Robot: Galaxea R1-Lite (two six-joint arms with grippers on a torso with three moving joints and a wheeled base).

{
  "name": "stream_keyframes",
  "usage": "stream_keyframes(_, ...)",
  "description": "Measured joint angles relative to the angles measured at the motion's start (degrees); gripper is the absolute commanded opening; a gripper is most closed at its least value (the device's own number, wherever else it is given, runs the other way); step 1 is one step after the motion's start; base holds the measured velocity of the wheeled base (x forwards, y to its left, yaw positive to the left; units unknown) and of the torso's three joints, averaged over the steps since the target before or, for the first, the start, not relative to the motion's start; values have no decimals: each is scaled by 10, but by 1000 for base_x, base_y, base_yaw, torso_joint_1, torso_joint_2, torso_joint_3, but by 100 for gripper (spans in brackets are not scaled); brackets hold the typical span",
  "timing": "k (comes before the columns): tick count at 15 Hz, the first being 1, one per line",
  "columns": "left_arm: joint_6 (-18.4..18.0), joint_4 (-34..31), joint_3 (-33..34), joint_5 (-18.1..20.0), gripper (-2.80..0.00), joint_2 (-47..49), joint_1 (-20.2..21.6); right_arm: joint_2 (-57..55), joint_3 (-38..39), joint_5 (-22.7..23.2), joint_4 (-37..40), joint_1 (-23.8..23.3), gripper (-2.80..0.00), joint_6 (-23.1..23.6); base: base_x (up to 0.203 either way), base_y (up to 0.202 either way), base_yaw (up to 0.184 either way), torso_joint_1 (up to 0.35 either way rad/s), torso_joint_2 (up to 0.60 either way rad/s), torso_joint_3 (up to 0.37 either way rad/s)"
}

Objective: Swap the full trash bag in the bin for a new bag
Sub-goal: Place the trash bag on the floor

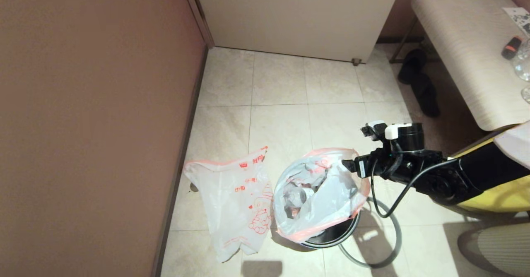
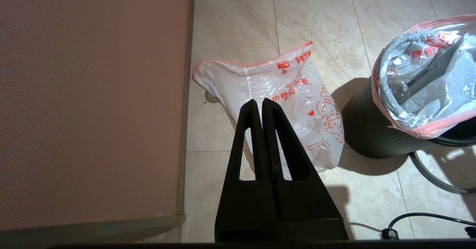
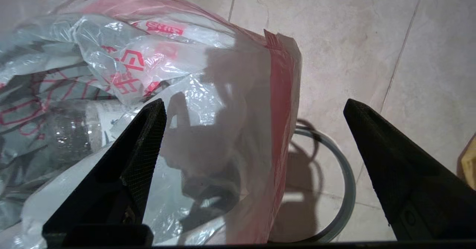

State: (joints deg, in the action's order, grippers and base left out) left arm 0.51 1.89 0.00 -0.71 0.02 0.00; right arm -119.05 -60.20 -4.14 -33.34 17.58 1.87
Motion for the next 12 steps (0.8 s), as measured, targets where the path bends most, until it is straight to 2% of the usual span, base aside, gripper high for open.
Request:
stream_keyframes(4, 0, 0, 0, 0, -280, 0, 0, -46, -34, -20, 0, -9, 0, 65, 0, 0, 0, 0, 0, 0)
stream_keyframes(5, 0, 0, 0, 0, -280, 0, 0, -52, -37, -23, -1, -13, -261, 78, 0, 0, 0, 0, 0, 0)
stream_keyframes(6, 0, 0, 0, 0, -280, 0, 0, -56, -38, -27, -1, -17, -280, 85, 0, 0, 0, 0, 0, 0)
stream_keyframes(9, 0, 0, 0, 0, -280, 0, 0, -68, -37, -66, -2, -21, -280, 95, 0, 0, 0, 0, 0, 0)
stream_keyframes(12, 0, 0, 0, 0, -280, 0, 0, -90, -48, -71, -3, -22, -280, 112, 0, 0, 0, 0, 0, 0)
